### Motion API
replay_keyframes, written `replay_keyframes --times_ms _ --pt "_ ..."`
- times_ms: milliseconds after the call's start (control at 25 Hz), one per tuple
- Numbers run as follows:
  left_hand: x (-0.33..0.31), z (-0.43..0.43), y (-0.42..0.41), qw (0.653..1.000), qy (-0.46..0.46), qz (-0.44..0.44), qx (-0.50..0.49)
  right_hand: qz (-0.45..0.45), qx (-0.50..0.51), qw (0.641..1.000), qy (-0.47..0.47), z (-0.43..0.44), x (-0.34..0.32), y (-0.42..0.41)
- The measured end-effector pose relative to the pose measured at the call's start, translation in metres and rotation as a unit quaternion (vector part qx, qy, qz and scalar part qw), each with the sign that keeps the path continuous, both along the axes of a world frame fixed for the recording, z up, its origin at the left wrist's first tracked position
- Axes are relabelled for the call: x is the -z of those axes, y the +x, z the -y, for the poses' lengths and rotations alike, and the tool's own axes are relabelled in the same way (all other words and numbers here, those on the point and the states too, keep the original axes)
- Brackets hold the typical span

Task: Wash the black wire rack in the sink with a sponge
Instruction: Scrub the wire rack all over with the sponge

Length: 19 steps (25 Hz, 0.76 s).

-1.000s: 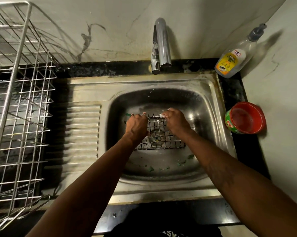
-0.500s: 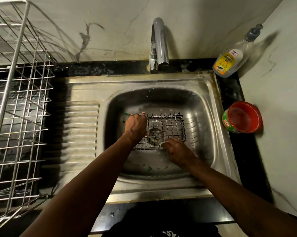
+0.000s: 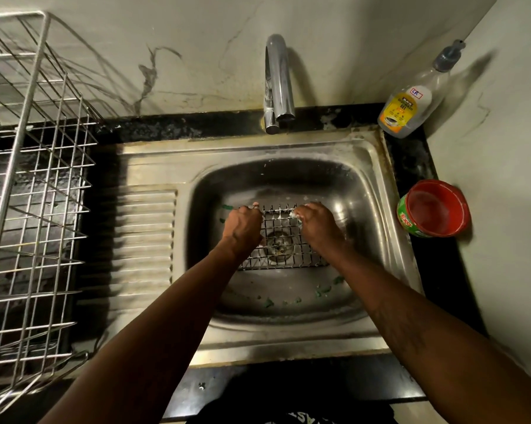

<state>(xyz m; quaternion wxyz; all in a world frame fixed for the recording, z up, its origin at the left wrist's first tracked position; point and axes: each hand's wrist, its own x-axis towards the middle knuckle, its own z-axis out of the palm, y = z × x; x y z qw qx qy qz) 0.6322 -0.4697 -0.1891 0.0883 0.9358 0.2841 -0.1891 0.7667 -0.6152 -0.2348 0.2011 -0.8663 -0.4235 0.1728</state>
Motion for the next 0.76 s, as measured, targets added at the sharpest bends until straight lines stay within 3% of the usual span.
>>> replay_keyframes --times_ms 200,400,520,600,760 --pt "0.003 0.0 0.002 1.0 -0.016 -0.004 -0.017 0.095 -0.149 0.983 0.047 0.059 0.005 -0.041" --pt "-0.001 0.003 0.0 1.0 -0.021 -0.002 -0.006 0.053 -0.119 0.991 0.028 0.072 0.003 -0.047" --pt "-0.002 0.004 0.0 1.0 -0.027 0.006 -0.009 0.062 0.011 0.998 0.031 0.041 -0.015 -0.015" --pt "-0.004 0.004 0.0 1.0 -0.027 0.002 -0.01 0.069 0.065 0.995 -0.02 0.019 -0.02 0.01" --pt "-0.003 0.006 0.002 0.999 -0.028 0.004 -0.021 0.077 -0.003 0.993 -0.088 0.005 -0.025 0.025"
